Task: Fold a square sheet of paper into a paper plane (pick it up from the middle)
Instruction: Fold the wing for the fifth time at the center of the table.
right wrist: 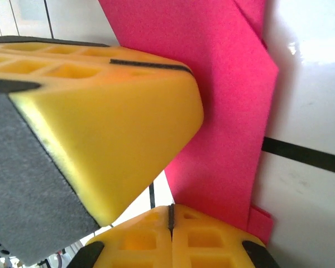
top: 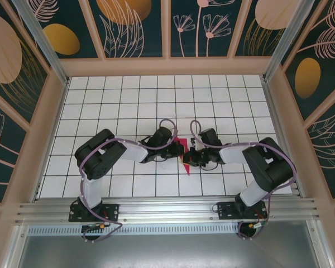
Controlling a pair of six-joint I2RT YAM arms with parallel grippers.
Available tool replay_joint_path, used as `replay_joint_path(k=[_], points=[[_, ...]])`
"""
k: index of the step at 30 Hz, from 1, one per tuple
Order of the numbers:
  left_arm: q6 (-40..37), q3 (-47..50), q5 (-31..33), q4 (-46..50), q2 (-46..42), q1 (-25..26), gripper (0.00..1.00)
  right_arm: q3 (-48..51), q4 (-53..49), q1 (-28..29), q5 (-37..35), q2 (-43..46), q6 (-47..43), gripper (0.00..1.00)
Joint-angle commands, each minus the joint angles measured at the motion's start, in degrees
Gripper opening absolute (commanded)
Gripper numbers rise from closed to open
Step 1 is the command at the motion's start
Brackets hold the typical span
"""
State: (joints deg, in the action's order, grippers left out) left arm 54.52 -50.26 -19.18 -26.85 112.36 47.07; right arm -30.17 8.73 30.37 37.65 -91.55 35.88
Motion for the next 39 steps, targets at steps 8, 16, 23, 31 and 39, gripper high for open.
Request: replay_joint_path(k=[8, 16, 23, 31, 39], points=[[0.92, 0.83, 6.33, 8.82, 3.4, -0.17, 0.0, 6.26, -4.98, 0.65, -1.52, 3.71, -1.75, 0.04], [1.11, 0.17, 6.43, 9.6, 4.45, -0.18, 0.0, 10.09, -4.36, 1.93, 3.18, 5.86, -3.19, 0.06], [0.63, 0.18, 6.58, 10.04, 4.11, -0.14, 0.0, 12.13, -8.33, 2.15, 0.56, 9.91, -3.47, 0.06], [-0.2, -0.42, 6.3, 10.4, 3.84, -0.14, 0.0, 6.6, -11.92, 2.55, -0.82, 16.07, -1.67, 0.06], [-0.54, -0.8, 5.72, 10.42, 3.95, -0.15, 0.0, 1.53, -8.7, 5.11, -2.65, 12.22, 0.33, 0.06]])
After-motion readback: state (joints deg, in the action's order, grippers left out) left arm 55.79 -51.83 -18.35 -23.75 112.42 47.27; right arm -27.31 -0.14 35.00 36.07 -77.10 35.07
